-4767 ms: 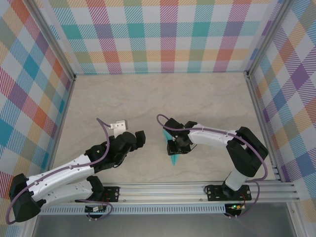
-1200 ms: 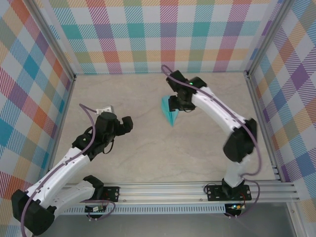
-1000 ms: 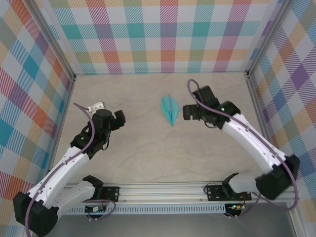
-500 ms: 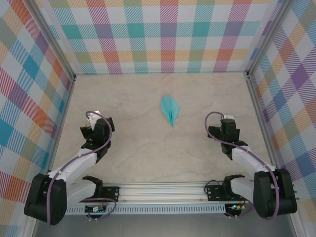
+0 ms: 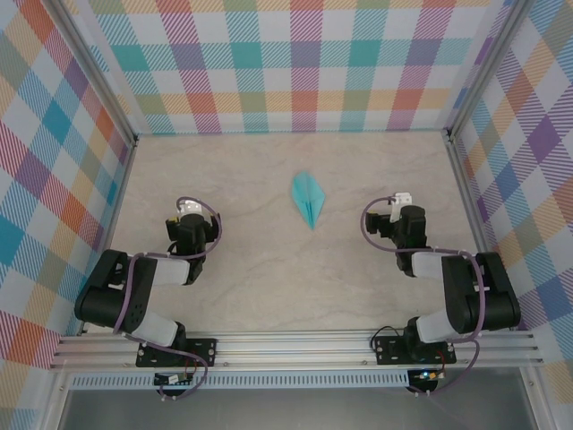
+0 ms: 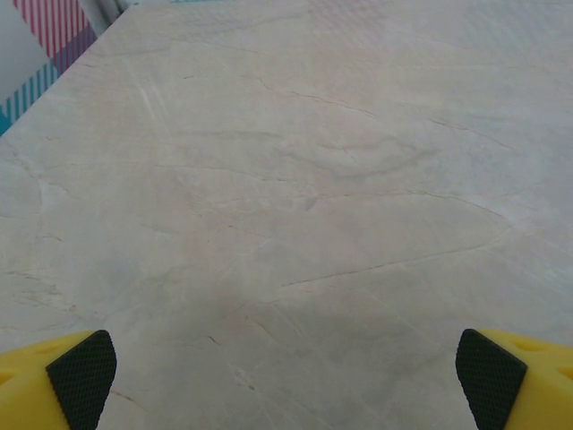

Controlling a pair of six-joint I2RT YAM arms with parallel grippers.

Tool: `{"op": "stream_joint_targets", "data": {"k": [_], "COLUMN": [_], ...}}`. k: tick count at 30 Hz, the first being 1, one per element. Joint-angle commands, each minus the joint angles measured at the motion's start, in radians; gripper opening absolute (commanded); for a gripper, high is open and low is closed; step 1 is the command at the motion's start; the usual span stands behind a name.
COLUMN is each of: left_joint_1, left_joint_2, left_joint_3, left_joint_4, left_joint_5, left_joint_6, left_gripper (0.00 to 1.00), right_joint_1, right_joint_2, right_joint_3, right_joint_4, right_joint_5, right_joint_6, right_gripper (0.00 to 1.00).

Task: Fold a paper plane with a square sheet of paper (fold left side to right side)
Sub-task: Reset both arms

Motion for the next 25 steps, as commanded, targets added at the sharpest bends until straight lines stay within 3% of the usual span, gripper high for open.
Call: {"op": "stream_joint_targets", "data": {"k": [1, 2, 3, 6, 25], "left_joint_1": [0.059, 0.064, 0.073, 0.112, 0.114], "left_joint_2": [0.044, 0.080, 0.049, 0.062, 0.063], "left_joint_3": [-0.029, -0.025, 0.006, 0.044, 0.042], "left_joint_4": [0.183, 0.232, 0.116, 0.054, 0.065], "left_joint_5": [0.125, 0.122, 0.147, 0.199, 0.204], "left_joint_6": [0.004, 0.005, -0.008, -0.031, -0.029], "left_gripper": [1.00, 1.00, 1.00, 1.00, 1.00], "right_joint_1": [-0.051, -0.080, -0.086, -0.086, -0.083], "right_joint_2": [0.076, 0.055, 0.069, 0.058, 0.062], "right_joint_3": [0.001, 0.031, 0.013, 0.024, 0.031], "right_joint_4": [0.186, 0.085, 0.149, 0.108, 0.102], "right_joint_5": [-0.089, -0.140, -0.150, -0.148, -0.163], "right_joint_6": [0.033, 0.048, 0.053, 0.051, 0.037], "right_gripper": [1.00, 1.00, 1.00, 1.00, 1.00]}}
